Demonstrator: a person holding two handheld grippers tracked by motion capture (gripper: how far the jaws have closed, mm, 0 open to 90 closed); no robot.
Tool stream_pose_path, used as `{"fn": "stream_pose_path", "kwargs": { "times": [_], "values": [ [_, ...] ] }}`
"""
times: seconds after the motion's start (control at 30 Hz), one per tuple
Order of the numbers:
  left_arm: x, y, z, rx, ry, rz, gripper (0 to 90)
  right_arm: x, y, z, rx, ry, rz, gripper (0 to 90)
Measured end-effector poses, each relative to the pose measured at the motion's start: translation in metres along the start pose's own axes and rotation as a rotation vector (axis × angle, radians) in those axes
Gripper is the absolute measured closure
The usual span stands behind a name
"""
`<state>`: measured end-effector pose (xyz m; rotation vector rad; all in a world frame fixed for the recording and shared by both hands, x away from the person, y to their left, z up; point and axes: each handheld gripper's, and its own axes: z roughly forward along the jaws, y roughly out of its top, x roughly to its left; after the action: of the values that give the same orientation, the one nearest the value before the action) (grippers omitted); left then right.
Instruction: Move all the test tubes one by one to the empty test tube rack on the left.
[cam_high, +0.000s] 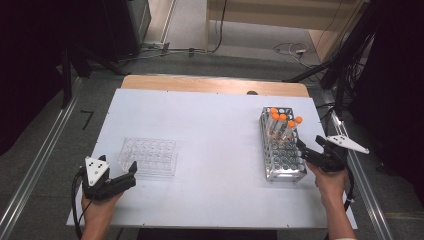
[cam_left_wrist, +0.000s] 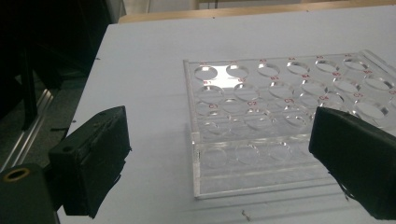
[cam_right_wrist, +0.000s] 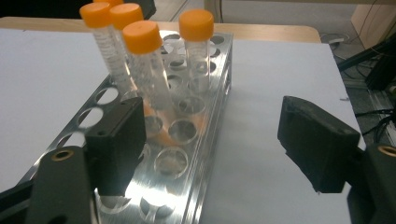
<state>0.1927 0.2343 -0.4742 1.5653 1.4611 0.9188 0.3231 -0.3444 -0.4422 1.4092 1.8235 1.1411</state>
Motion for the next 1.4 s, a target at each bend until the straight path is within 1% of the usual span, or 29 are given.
{"fn": "stream_pose_path", "kwargs": {
  "times": [0.07, 0.1, 0.13, 0.23, 0.33, 0.47, 0.5, 0.53, 0.6, 0.67, 0.73, 0.8, 0.83, 0.93, 0.97, 1.0, 1.07, 1.13, 1.17, 1.4],
  "values": [
    [0.001, 0.0, 0.0, -0.002, 0.002, -0.002, 6.2, -0.001, 0.005, 0.008, 0.003, -0.008, -0.012, 27.3],
    [0.001, 0.0, 0.0, -0.002, 0.002, -0.002, 6.2, -0.001, 0.005, 0.008, 0.003, -0.008, -0.012, 27.3],
    [0.001, 0.0, 0.0, -0.002, 0.004, -0.003, 6.3, -0.004, 0.008, 0.016, 0.007, -0.011, -0.016, 31.7],
    [0.001, 0.0, 0.0, -0.002, 0.007, -0.003, 6.2, -0.008, 0.012, 0.024, 0.014, -0.01, -0.013, 37.6],
    [0.002, -0.001, 0.001, 0.0, 0.005, -0.007, 6.2, -0.011, 0.013, 0.031, 0.016, 0.008, -0.018, 42.3],
    [0.002, -0.001, 0.001, 0.002, 0.005, -0.012, 6.2, -0.01, 0.015, 0.037, 0.014, 0.04, -0.038, 48.3],
    [0.002, -0.001, 0.001, 0.002, 0.005, -0.012, 6.2, -0.01, 0.015, 0.037, 0.014, 0.04, -0.038, 48.3],
    [0.002, -0.001, 0.001, 0.002, 0.005, -0.01, 6.2, -0.009, 0.015, 0.04, 0.009, 0.043, -0.053, 50.3],
    [0.002, -0.001, 0.001, 0.001, 0.003, -0.007, 6.2, -0.008, 0.014, 0.044, 0.012, 0.045, -0.062, 53.5],
    [0.001, -0.001, 0.002, 0.004, 0.003, -0.005, 6.2, -0.009, 0.013, 0.047, 0.015, 0.048, -0.068, 56.3],
    [0.0, -0.001, 0.002, 0.004, 0.003, -0.005, 6.3, -0.01, 0.013, 0.05, 0.006, 0.054, -0.068, 58.8],
    [0.0, -0.001, 0.002, 0.004, 0.003, -0.005, 6.2, -0.011, 0.013, 0.051, 0.0, 0.068, -0.067, 60.7],
    [0.0, -0.001, 0.002, 0.004, 0.003, -0.005, 6.2, -0.011, 0.014, 0.052, 0.0, 0.072, -0.076, 61.3],
    [0.0, -0.001, 0.003, 0.004, 0.002, -0.007, 6.3, -0.01, 0.014, 0.054, 0.01, 0.084, -0.081, 63.3],
    [0.0, -0.001, 0.003, 0.004, 0.002, -0.007, 6.2, -0.01, 0.015, 0.054, 0.006, 0.091, -0.08, 64.4],
    [0.0, -0.001, 0.003, 0.006, 0.001, -0.007, 6.3, -0.009, 0.016, 0.055, 0.002, 0.102, -0.089, 67.3],
    [0.0, -0.001, 0.003, 0.005, 0.0, -0.007, 6.2, -0.008, 0.017, 0.057, 0.004, 0.108, -0.095, 68.9],
    [0.0, -0.001, 0.003, 0.002, 0.0, -0.006, 6.3, -0.007, 0.017, 0.058, 0.008, 0.107, -0.094, 70.0],
    [0.0, -0.001, 0.003, 0.002, -0.001, -0.006, 6.3, -0.006, 0.016, 0.059, 0.009, 0.103, -0.103, 70.5],
    [0.0, -0.001, 0.003, 0.003, -0.003, -0.006, 6.3, -0.006, 0.017, 0.058, 0.004, 0.096, -0.102, 71.5]
  ]
}}
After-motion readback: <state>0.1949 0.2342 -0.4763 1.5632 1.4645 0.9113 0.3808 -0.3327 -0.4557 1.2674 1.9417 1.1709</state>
